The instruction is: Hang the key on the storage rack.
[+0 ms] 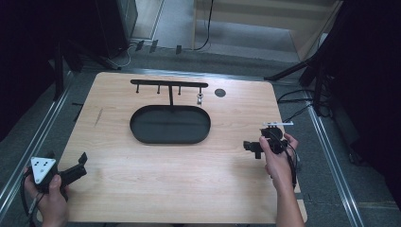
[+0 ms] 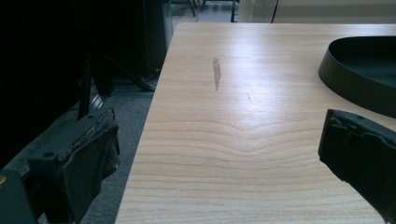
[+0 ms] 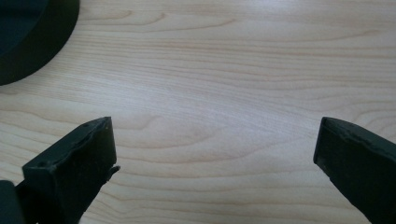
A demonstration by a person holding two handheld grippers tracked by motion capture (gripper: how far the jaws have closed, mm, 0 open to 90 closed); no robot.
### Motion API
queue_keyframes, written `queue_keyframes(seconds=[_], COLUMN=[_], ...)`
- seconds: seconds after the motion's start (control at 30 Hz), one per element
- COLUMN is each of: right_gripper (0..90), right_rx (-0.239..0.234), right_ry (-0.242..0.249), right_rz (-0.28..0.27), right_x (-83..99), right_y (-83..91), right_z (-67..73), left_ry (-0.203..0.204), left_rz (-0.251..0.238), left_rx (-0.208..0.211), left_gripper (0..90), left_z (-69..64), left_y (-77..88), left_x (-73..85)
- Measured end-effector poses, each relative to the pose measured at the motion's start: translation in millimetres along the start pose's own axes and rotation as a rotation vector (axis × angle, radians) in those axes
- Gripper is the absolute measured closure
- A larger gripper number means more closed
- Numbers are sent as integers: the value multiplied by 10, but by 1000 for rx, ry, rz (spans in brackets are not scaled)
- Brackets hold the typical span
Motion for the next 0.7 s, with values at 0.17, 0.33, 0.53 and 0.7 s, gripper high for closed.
queue_keyframes(seconds=[0.17,0.33,0.53,0.7], right_gripper=[0,0,0,0], right_rx=[-33,-42,-49,-72], right_ry=[-23,-61,-73,-65], right_rz=[-89,-187,-278,-310], right_x=[178,403,615,679], right_y=[-9,22,102,139], right_z=[-115,-307,-436,-472], left_ry=[2,2,1,-1], left_rz=[1,3,1,4], left_rx=[1,-2,-4,-10], left_gripper=[0,0,0,0], left_z=[2,6,6,0], left_y=[-1,-1,-1,-4], left_x=[0,1,0,1])
Point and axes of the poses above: each handheld gripper's, and its own axes: y roughly backward along the jaws, x roughly out of its underside, z roughly to its left, the point moved 8 cm from there along -y, roughly forward along the jaws, and after that the axes turned 4 degrees about z, right-handed, at the moved point
